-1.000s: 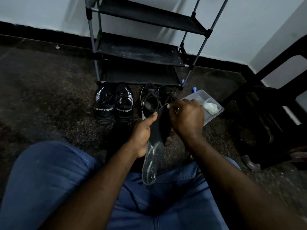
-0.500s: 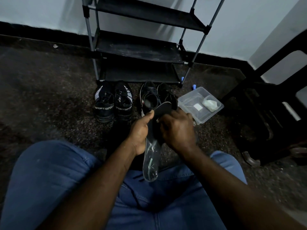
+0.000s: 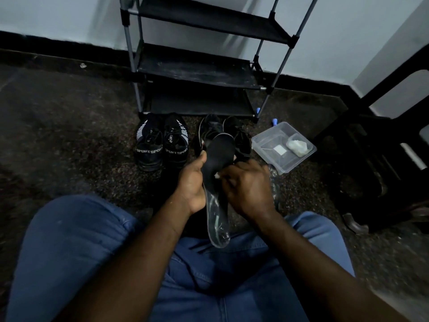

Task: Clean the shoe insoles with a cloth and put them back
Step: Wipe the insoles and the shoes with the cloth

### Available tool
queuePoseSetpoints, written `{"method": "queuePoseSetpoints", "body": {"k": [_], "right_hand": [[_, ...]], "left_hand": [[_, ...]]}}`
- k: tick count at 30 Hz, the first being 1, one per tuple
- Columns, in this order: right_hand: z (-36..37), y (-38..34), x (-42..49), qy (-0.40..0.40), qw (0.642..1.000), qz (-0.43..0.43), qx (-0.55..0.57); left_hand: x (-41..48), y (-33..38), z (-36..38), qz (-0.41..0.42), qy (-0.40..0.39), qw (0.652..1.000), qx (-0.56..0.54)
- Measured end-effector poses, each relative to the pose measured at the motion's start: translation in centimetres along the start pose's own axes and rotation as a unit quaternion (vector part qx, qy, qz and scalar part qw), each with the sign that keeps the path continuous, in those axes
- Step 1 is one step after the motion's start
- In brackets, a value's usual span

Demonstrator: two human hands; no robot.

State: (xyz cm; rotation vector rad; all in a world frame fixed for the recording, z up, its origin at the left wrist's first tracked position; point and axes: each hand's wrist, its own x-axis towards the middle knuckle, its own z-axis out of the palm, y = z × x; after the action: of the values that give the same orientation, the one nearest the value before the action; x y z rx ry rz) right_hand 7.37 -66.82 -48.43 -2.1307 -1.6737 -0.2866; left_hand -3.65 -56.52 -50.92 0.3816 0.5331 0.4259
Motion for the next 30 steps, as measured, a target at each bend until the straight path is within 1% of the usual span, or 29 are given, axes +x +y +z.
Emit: {"method": "queuePoseSetpoints", "body": {"k": [2,3,5,6,7,8,9,11,12,13,15,16,18,21,23,25,26,27,30], "right_hand": [[-0.1,0.1,0.1,0.003,0.999,0.033,0.003],[0.0,-0.3,0.0,-0.010,0.999,0.030,0.002],[0.2,-1.1,-0.5,-0.046,0.999,-0.009,0.021],[0.1,-1.3,-0.6,-0.056,0.997,-0.021,0.048],[0.0,-1.1,-0.5,-0.055,0.994,-0.010,0.093],[-0.2,-0.8,-0.2,-0.043,0.988,0.028,0.147],[-0.3,-0.4,0.0,-0.019,0.978,0.080,0.191],[0.0,0.4,0.3,0.018,0.959,0.178,0.219],[0.2,0.5,0.4,0.009,0.949,0.207,0.237],[0.4,0.4,0.3,-0.019,0.933,0.226,0.279],[0.6,-0.3,0.1,-0.087,0.884,0.245,0.389],[0.6,-0.6,0.0,-0.099,0.868,0.248,0.419],[0.7,-0.9,0.2,-0.082,0.850,0.268,0.446],[0.8,-0.9,0.7,-0.018,0.809,0.328,0.488],[0.7,-0.8,1.0,0.009,0.790,0.355,0.500],[0.7,-0.7,1.0,0.010,0.791,0.357,0.497],[0.8,-0.5,1.0,0.007,0.800,0.352,0.486],[0.8,-0.4,0.9,0.006,0.820,0.341,0.459],[1.1,0.2,0.6,0.018,0.916,0.274,0.293]], "left_hand": [[0.3,0.0,-0.3,0.005,-0.001,1.000,-0.013],[0.3,-0.1,-0.5,0.008,-0.003,1.000,-0.018],[0.4,0.1,-0.5,0.006,-0.001,1.000,-0.024],[0.4,0.2,-0.5,0.006,0.003,1.000,-0.023],[0.4,0.3,-0.4,0.009,0.008,1.000,-0.021],[0.4,0.5,-0.3,0.013,0.011,1.000,-0.017],[0.4,0.7,-0.3,0.019,0.014,1.000,-0.016],[0.5,0.8,-0.5,0.030,0.020,0.999,-0.011],[0.6,0.8,-0.6,0.035,0.026,0.999,-0.010],[0.5,0.9,-0.7,0.038,0.031,0.999,-0.008],[0.5,1.0,-0.6,0.041,0.035,0.998,-0.009],[0.3,1.1,-0.4,0.041,0.032,0.999,-0.010],[0.1,1.2,0.0,0.045,0.027,0.999,-0.004],[-0.3,0.8,0.2,0.072,0.003,0.997,0.027],[-0.5,-0.2,0.3,0.047,-0.014,0.998,0.047],[-0.5,-0.9,0.5,0.017,-0.029,0.998,0.058],[-0.4,-1.1,0.4,0.009,-0.037,0.997,0.063],[-0.3,-1.1,0.4,0.007,-0.042,0.997,0.065],[-0.3,-0.5,0.3,0.032,-0.024,0.999,0.037]]}}
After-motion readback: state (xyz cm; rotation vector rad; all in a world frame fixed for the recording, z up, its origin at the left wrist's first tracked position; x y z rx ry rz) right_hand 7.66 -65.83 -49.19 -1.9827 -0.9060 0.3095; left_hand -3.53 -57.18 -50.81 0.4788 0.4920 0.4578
